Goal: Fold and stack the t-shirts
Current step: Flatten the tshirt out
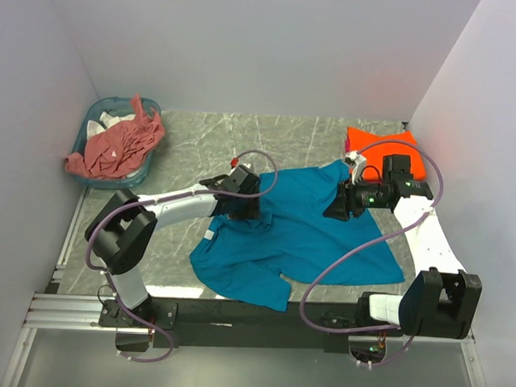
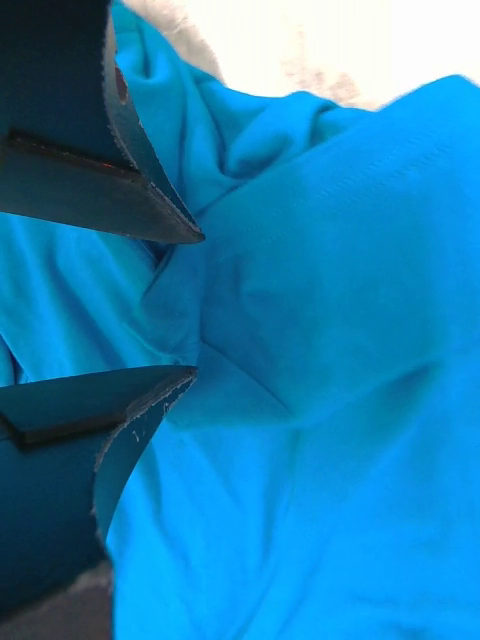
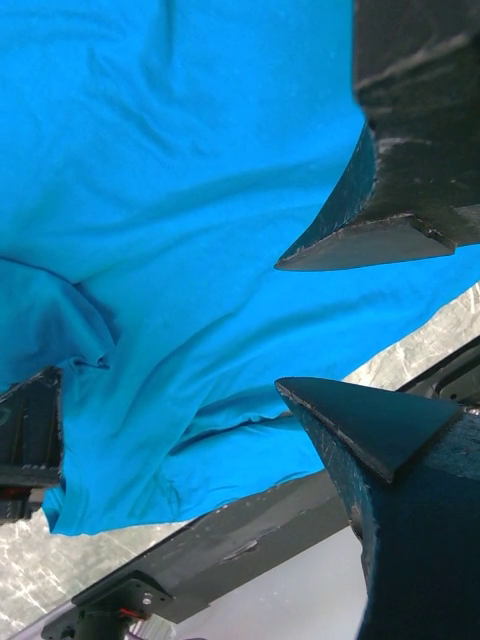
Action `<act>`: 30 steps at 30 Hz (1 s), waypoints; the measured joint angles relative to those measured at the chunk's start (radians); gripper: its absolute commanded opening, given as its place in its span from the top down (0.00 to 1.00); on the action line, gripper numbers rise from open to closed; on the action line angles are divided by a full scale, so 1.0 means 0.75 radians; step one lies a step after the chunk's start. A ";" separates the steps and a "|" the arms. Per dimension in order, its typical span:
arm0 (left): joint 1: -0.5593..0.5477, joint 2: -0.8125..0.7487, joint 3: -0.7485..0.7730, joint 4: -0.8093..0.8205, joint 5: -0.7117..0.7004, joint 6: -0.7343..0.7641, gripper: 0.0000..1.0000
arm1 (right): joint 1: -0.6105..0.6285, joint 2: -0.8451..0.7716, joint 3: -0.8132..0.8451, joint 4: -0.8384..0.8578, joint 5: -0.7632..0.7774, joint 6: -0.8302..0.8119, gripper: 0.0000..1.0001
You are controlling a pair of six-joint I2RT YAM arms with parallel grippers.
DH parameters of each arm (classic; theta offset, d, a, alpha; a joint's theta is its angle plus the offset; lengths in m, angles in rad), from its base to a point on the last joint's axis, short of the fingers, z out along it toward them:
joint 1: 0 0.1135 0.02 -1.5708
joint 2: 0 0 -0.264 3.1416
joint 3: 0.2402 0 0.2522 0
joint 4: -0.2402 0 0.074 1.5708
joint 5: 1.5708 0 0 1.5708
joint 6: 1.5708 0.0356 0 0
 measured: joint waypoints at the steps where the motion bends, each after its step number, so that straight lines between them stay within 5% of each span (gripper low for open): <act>1: 0.001 0.000 -0.012 0.001 0.003 -0.016 0.43 | 0.000 0.000 0.000 0.000 -0.003 0.000 0.46; 12: -0.005 -0.001 -0.127 0.037 0.048 -0.170 0.50 | -0.004 0.000 0.000 -0.007 -0.013 -0.005 0.46; 19: -0.007 -0.001 -0.157 0.077 0.043 -0.221 0.68 | -0.006 0.000 0.000 -0.012 -0.014 -0.006 0.46; 30: -0.006 -0.127 -0.153 0.058 -0.042 -0.217 0.77 | -0.012 0.000 0.000 -0.026 -0.017 -0.020 0.46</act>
